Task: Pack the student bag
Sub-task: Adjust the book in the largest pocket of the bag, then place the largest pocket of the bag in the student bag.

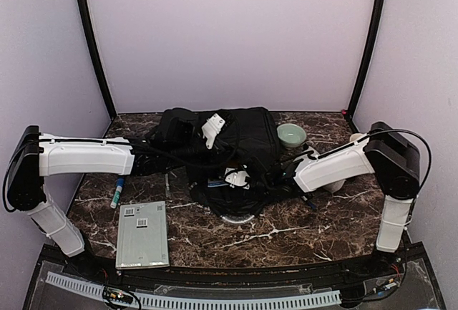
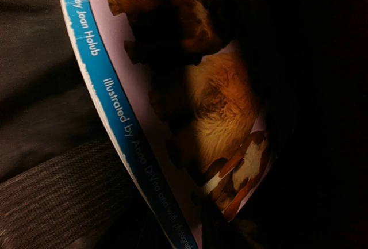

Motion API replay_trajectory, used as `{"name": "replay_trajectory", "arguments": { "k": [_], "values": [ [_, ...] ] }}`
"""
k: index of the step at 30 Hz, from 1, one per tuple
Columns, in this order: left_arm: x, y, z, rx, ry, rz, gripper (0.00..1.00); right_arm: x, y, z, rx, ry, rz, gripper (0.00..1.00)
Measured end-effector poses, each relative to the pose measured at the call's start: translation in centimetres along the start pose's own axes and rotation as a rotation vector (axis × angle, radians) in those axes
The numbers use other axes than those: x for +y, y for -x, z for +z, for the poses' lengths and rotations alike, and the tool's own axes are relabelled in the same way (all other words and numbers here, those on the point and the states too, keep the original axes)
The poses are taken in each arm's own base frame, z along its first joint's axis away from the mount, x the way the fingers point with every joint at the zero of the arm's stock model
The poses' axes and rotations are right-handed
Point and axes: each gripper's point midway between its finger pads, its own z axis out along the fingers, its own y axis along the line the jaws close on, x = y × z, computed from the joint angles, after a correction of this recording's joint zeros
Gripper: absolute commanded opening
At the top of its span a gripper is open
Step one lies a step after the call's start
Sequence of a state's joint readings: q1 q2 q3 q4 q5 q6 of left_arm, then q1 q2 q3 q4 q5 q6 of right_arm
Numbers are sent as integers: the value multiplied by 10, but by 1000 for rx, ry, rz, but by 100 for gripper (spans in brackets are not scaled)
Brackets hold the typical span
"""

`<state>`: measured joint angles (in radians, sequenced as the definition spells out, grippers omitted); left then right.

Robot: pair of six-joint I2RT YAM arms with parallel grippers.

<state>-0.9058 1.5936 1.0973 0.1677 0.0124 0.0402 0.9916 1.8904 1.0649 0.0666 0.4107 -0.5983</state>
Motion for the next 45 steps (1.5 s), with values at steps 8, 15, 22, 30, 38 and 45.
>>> {"name": "replay_trajectory", "arguments": {
  "k": [8, 15, 22, 30, 38, 45],
  "values": [
    [0, -4, 2, 13, -2, 0, 0, -10, -7, 11, 34, -94, 22, 44],
    [0, -5, 3, 16, 1, -5, 0, 5, -2, -9, 2, 58, 62, 58],
    [7, 2, 9, 6, 35, -39, 0, 13, 8, -52, -54, 222, 90, 60],
    [18, -12, 20, 60, 63, -122, 99, 39, -3, -88, -114, 410, 110, 59],
    [26, -20, -18, 143, 113, -316, 99, 24, -21, -83, -100, 447, 225, 59],
    [30, 73, -111, -144, 90, -592, 99, 33, -22, -96, -92, 578, 254, 58]
  ]
}}
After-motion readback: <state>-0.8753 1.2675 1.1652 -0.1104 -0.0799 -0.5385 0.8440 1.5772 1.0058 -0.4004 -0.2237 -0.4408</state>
